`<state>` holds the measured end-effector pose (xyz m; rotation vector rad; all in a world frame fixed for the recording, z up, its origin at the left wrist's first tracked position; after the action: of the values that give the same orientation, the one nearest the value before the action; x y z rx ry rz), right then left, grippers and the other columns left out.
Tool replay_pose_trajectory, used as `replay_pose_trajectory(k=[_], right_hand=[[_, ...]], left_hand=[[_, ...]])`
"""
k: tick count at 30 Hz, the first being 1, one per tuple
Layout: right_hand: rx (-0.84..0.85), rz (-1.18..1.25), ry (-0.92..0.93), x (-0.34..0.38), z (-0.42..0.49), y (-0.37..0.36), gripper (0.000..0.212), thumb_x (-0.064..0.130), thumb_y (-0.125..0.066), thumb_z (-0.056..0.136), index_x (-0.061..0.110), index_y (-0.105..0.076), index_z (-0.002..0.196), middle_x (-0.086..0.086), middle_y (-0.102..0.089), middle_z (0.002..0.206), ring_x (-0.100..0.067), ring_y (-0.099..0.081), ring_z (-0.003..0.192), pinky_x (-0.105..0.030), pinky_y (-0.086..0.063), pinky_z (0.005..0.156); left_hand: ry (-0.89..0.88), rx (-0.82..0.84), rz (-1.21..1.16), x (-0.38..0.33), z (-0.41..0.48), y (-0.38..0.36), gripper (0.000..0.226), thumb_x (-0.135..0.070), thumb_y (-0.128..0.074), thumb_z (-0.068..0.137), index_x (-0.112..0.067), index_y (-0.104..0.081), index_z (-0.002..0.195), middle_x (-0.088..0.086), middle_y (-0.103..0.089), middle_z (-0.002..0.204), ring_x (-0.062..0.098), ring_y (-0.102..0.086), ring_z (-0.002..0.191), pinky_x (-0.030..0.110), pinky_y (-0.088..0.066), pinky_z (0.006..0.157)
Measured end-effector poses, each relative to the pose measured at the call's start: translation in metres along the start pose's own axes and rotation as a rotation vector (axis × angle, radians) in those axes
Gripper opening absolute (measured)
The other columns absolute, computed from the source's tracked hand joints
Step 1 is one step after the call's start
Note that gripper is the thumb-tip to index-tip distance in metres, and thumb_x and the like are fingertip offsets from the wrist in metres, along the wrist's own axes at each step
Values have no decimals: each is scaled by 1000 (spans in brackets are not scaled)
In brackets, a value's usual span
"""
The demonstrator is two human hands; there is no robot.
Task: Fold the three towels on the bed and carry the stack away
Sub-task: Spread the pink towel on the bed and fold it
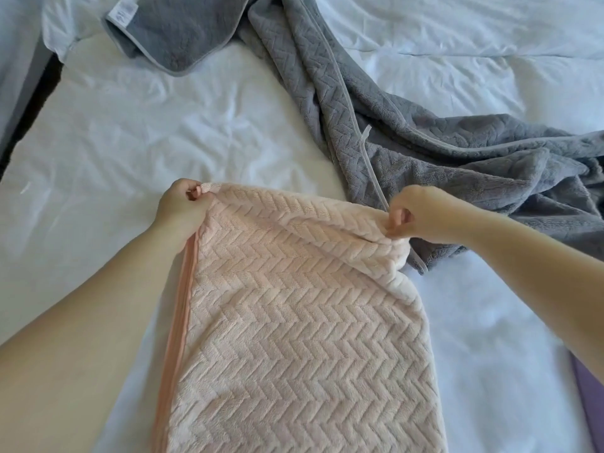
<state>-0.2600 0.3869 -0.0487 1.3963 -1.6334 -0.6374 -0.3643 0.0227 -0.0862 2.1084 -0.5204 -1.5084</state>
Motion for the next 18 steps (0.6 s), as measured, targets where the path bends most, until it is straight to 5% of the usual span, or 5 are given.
replay_pose_trajectory(k=[6, 12, 18], right_hand=[[-132, 55, -232, -23, -12, -21, 34, 50, -72, 75, 19, -60, 80, 4, -60, 75, -16, -56, 71, -34, -49, 67], [-79, 51, -405, -32, 1, -35, 25, 32, -62, 84, 13, -56, 70, -3, -56, 69, -27, -57, 71, -31, -48, 62], [36, 9, -409, -29, 16, -38, 29, 22, -47, 94, 6, -48, 70, -5, -50, 67, -16, -46, 57, -26, -38, 54]], left_hand=[[-39, -49, 76, 0, -5, -3, 23, -23, -59, 90, -16, -58, 112, 2, -60, 98, 14, -56, 71, 20, -40, 59], [-52, -61, 117, -2, -9, -7, 23, -24, -59, 90, -15, -59, 111, -1, -59, 96, 16, -54, 83, 26, -38, 71], [-47, -80, 71, 0, -9, -4, 21, -24, -59, 91, -15, -58, 110, -1, -58, 97, 17, -54, 85, 29, -40, 74]])
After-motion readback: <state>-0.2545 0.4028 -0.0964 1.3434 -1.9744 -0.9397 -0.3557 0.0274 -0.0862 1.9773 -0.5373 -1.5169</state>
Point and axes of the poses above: each hand's wrist, its own z-axis towards the middle knuckle, its own y-axis out of the back of the hand, x = y × z, the point moved 8 cm from there along z, towards the middle knuckle
